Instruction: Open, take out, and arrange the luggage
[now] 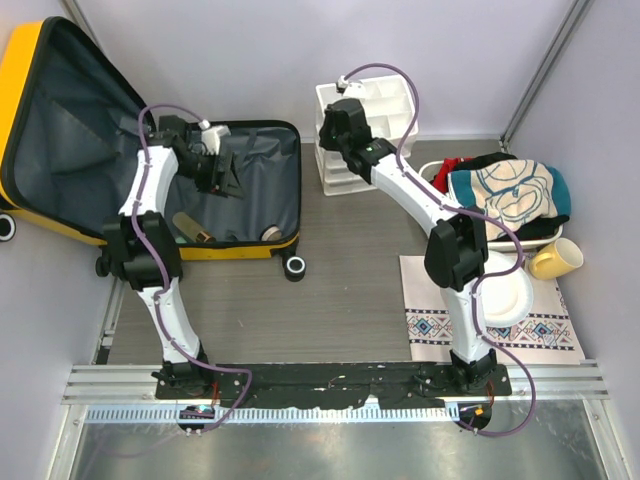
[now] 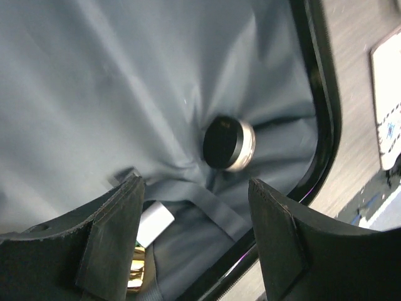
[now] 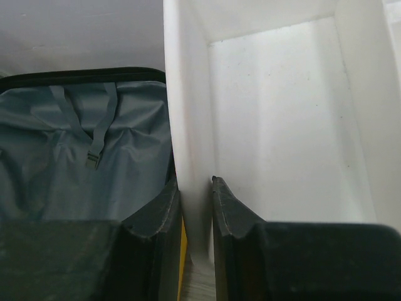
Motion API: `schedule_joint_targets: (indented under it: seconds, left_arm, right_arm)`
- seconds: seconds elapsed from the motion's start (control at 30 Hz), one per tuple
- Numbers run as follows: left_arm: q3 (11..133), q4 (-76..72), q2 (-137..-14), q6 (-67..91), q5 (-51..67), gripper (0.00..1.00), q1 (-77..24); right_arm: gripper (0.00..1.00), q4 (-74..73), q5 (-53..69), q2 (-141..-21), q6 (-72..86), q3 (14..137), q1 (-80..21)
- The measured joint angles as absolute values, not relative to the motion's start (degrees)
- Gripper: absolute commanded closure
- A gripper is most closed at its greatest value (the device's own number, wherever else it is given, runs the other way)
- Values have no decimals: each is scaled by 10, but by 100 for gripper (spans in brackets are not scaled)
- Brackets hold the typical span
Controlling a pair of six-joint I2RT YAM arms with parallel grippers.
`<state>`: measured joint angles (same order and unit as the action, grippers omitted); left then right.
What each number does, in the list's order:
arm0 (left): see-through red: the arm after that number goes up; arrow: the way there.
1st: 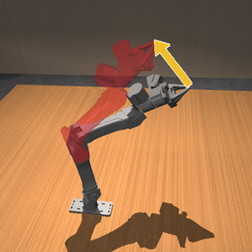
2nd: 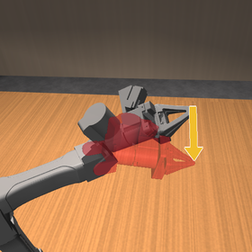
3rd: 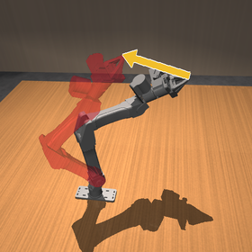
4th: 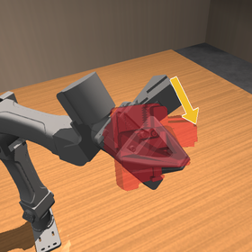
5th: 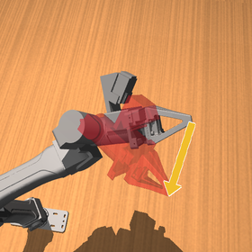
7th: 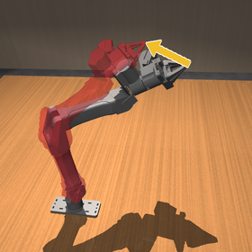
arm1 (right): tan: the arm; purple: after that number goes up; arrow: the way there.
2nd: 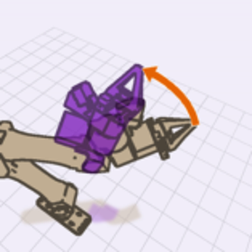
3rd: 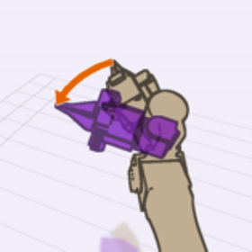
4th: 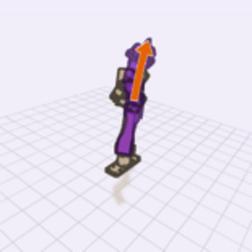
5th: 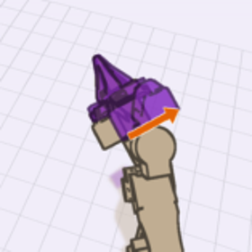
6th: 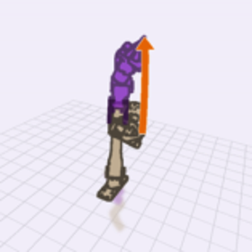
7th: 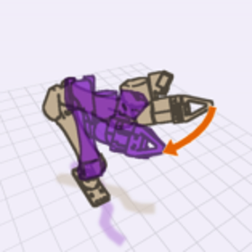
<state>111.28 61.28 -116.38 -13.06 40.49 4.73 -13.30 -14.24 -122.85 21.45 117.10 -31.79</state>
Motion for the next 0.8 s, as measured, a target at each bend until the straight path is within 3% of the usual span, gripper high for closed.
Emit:
schedule_joint_targets:
  seconds: [0.03,0.07,0.17,0.4,0.6,0.8]
  left_arm:
    - [1097,621,-1164,-147,404,30,44]
    - [1082,627,-1164,-160,403,30,41]
    - [1043,631,-1164,-176,402,30,30]
    - [1034,627,-1164,-182,408,30,23]
    - [1034,604,-1162,-166,408,30,23]
    - [1035,585,-1161,-143,408,30,23]
  right_arm:
    - [69,-134,-145,-1228,218,1171,-321]
    - [56,-136,-147,-1228,224,1173,-325]
    - [39,-137,-133,-1229,266,1178,-333]
    - [37,-130,-20,-1210,245,1188,-304]
    - [37,-144,53,-1162,187,1197,-170]
    - [33,-249,56,-1231,147,1386,-60]
